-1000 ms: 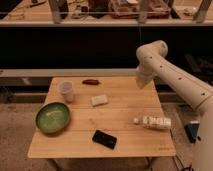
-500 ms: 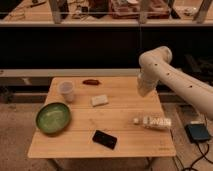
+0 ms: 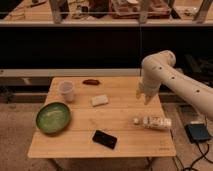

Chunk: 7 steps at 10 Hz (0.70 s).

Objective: Move the arm in a circular motion

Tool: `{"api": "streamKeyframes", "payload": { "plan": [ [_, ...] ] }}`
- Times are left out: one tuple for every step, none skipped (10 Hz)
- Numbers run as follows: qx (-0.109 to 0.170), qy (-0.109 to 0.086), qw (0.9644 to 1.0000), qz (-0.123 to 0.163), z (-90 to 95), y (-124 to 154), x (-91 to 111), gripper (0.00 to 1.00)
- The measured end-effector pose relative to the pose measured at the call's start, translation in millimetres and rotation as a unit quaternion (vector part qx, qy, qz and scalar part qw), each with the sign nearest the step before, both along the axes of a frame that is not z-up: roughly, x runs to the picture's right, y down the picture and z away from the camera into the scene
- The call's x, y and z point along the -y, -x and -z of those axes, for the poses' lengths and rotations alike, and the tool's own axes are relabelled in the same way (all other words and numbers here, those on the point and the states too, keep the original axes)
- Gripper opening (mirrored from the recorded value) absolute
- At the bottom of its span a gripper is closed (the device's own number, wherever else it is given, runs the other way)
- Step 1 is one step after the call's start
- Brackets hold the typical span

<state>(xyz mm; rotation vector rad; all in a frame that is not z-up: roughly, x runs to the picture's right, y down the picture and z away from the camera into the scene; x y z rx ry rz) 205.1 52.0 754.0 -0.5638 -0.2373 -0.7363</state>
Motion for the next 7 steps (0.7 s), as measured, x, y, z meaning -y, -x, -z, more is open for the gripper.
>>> {"api": "streamKeyframes", "payload": {
  "plan": [
    [0.005, -0.003, 1.0000, 0.008, 2.7, 9, -1, 0.41],
    [0.014, 0.000, 0.9998, 0.014, 10.0, 17, -6, 0.41],
    [0.014, 0.006, 0.9997, 0.019, 21.2, 24, -18, 0.41],
    [0.020, 0.007, 0.9995, 0.025, 34.3, 35, -28, 0.41],
    [0.022, 0.009, 0.9993, 0.027, 43.3, 38, -35, 0.41],
    [0.031, 0.011, 0.9986, 0.040, 48.0, 45, -41, 0.41],
    [0.039, 0.009, 0.9978, 0.053, 50.3, 55, -45, 0.41]
  ]
}}
